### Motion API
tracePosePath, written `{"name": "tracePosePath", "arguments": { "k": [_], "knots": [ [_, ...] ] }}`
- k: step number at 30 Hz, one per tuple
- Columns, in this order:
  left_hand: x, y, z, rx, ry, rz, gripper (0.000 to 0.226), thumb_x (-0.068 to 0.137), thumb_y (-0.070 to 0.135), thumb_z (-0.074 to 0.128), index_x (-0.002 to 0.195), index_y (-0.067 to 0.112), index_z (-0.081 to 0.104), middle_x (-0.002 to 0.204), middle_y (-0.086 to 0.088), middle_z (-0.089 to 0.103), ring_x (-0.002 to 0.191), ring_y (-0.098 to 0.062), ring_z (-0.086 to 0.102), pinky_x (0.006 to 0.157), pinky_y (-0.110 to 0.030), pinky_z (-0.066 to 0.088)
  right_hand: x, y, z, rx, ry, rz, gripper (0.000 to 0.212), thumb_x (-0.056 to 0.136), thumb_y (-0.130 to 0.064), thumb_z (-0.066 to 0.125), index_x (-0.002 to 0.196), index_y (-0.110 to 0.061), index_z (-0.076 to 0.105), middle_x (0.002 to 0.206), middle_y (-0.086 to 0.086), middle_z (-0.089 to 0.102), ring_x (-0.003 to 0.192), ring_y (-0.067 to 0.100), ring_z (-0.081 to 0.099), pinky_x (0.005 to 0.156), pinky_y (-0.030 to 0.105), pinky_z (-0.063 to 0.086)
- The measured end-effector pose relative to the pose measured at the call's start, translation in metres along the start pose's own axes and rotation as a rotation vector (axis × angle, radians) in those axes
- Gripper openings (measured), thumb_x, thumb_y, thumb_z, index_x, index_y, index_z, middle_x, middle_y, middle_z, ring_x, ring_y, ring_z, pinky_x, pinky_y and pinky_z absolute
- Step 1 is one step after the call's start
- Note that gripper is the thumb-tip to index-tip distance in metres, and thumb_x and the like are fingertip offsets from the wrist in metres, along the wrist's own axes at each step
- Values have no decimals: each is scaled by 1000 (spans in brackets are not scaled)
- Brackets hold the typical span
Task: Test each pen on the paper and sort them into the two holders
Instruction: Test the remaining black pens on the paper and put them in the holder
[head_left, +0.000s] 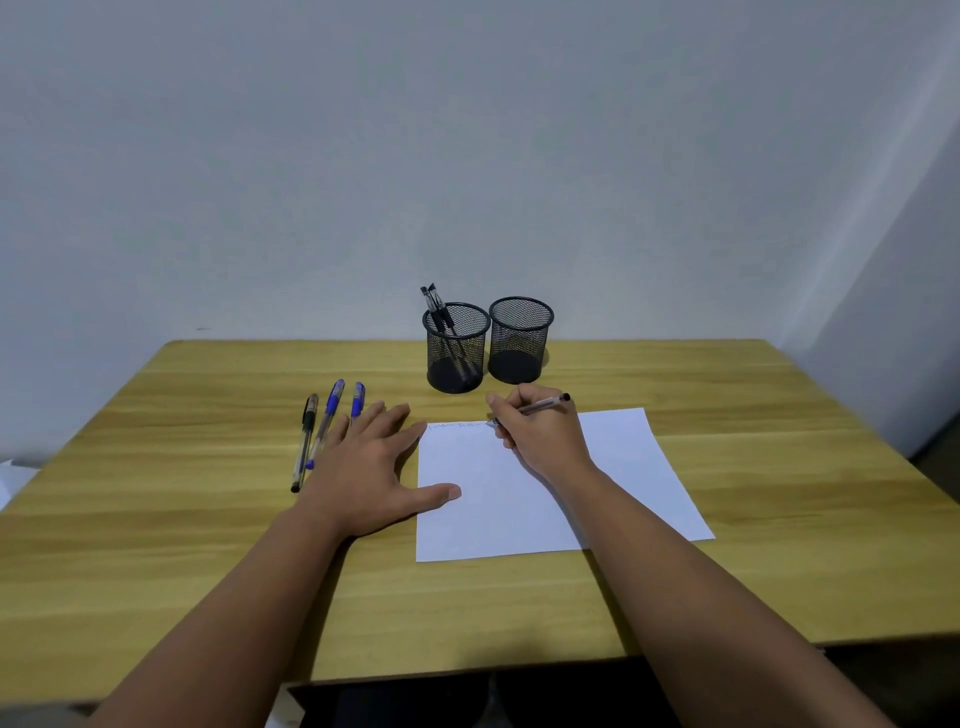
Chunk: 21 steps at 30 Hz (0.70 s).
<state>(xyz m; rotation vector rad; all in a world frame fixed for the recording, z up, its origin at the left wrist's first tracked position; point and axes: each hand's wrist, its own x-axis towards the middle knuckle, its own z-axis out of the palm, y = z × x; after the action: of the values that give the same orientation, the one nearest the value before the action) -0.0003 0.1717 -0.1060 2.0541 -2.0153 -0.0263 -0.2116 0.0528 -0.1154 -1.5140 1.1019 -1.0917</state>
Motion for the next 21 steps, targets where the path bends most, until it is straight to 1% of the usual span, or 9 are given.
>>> {"name": "tracePosePath", "arguments": {
  "k": [2, 5, 7, 12, 13, 15, 17, 19, 21],
  "knots": [
    [0, 0, -1, 1, -4, -1, 107, 65, 101, 36, 154, 41, 36, 166, 10, 25, 156, -17, 11, 125, -50, 9, 1, 1, 1, -23, -3, -14, 37, 98, -24, 76, 75, 3, 67, 69, 19, 71, 58, 18, 65, 56, 31, 52],
    [1, 0, -1, -3, -11, -5, 108, 65, 102, 34, 155, 41, 35, 167, 10, 24, 156, -17, 9, 126, -51, 8, 2, 1, 0, -37, 11, -2, 36, 100, -19, 72, 77, 7, 64, 66, 18, 70, 56, 18, 64, 56, 33, 52],
    [0, 0, -2, 3, -18, -7, 108, 65, 102, 35, 155, 41, 35, 167, 10, 23, 157, -17, 9, 126, -50, 8, 1, -1, -1, -22, 12, -2, 37, 100, -22, 73, 78, 6, 65, 67, 16, 71, 57, 19, 65, 56, 32, 53],
    [-1, 2, -3, 5, -5, -16, 106, 66, 100, 38, 154, 42, 35, 167, 10, 23, 156, -17, 9, 126, -48, 8, 1, -2, -1, 45, -1, 13, 36, 100, -30, 76, 80, -1, 69, 71, 20, 72, 60, 22, 65, 58, 34, 54],
    [0, 1, -3, 4, -1, -17, 106, 66, 100, 39, 154, 42, 35, 167, 10, 23, 156, -17, 9, 126, -48, 8, 2, -4, -1, 76, -9, 33, 35, 100, -31, 76, 81, -2, 68, 71, 20, 71, 59, 22, 64, 55, 32, 52],
    [0, 2, -3, 1, 4, -16, 106, 66, 100, 39, 154, 42, 36, 167, 10, 24, 157, -17, 9, 125, -48, 8, 6, -13, -1, 156, -32, 77, 35, 99, -32, 77, 81, -5, 65, 69, 20, 65, 52, 19, 57, 46, 25, 45],
    [0, 1, -3, -1, 4, -17, 106, 65, 101, 39, 154, 42, 36, 167, 11, 23, 157, -16, 9, 125, -48, 7, 12, -21, 2, 171, -23, 62, 41, 97, -31, 80, 75, -2, 60, 65, 21, 58, 47, 20, 51, 42, 23, 39],
    [0, 1, -2, -3, 5, -19, 108, 63, 102, 36, 154, 43, 36, 167, 12, 23, 157, -16, 9, 126, -48, 7, 16, -21, 7, 103, 17, -14, 55, 95, -36, 79, 67, 4, 52, 60, 23, 52, 50, 24, 51, 46, 27, 45],
    [0, 0, -2, -11, 7, -16, 109, 62, 102, 36, 153, 43, 37, 167, 11, 24, 156, -16, 10, 126, -48, 8, 16, -11, 13, 29, 40, -37, 56, 93, -43, 73, 64, -2, 49, 62, 29, 55, 54, 25, 56, 54, 38, 48]
  ]
}}
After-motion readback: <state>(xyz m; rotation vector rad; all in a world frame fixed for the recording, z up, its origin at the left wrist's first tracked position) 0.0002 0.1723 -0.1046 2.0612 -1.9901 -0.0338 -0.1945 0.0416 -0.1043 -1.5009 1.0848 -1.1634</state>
